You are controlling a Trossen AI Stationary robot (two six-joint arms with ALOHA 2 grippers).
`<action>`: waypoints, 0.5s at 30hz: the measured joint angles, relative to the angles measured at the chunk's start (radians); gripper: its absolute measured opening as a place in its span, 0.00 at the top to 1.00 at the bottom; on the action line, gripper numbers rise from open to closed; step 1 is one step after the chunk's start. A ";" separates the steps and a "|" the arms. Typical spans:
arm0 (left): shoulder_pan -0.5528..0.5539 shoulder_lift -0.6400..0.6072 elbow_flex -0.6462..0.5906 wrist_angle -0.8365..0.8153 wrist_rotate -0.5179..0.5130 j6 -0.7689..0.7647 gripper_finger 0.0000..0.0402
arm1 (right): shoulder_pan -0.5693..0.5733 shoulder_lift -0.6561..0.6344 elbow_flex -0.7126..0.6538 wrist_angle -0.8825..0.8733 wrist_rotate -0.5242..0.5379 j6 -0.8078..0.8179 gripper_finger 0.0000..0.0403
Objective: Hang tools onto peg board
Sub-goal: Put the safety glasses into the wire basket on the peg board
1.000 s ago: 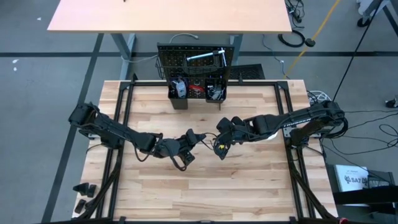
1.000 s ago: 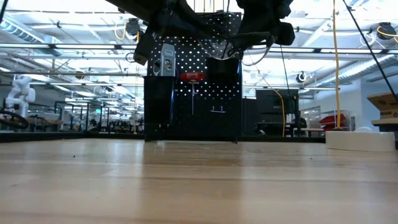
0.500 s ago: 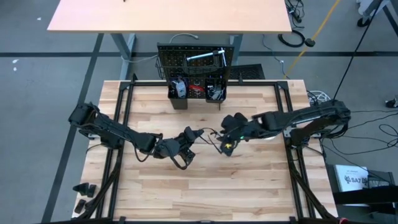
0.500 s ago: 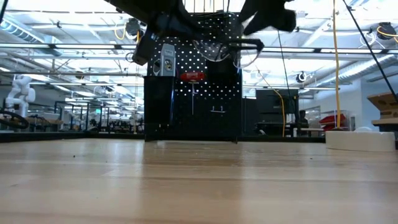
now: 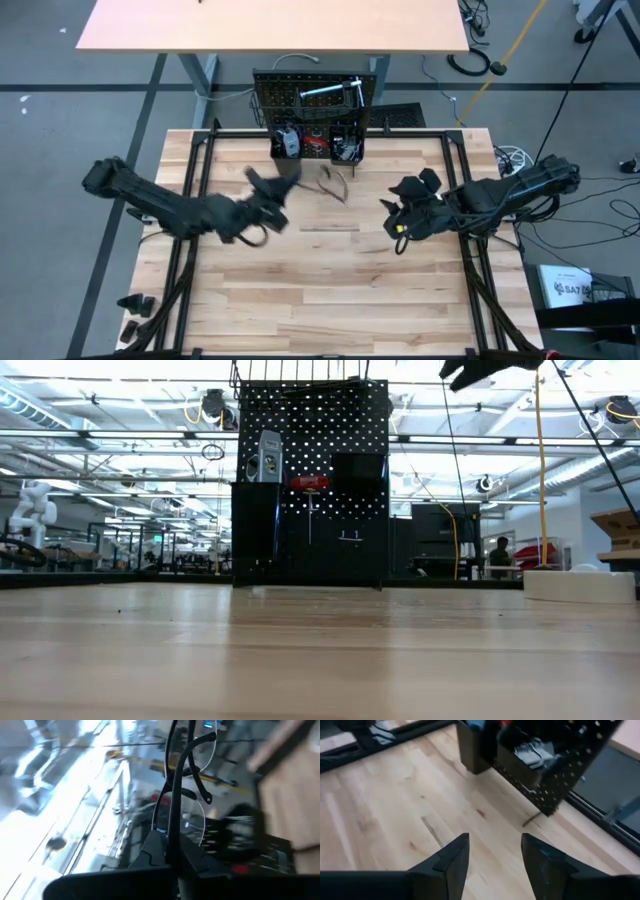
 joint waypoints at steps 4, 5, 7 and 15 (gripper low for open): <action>0.038 -0.116 0.003 0.078 0.010 0.113 1.00 | 0.008 0.001 -0.051 -0.002 0.001 0.044 0.58; 0.054 -0.138 0.012 0.071 0.025 0.127 1.00 | 0.009 0.000 -0.069 0.004 0.001 0.055 0.58; 0.097 -0.174 0.057 0.012 0.072 0.133 1.00 | 0.009 0.000 -0.102 0.013 0.000 0.071 0.58; 0.322 -0.162 0.333 -0.299 0.290 0.188 1.00 | 0.006 0.001 -0.156 0.055 -0.001 0.113 0.58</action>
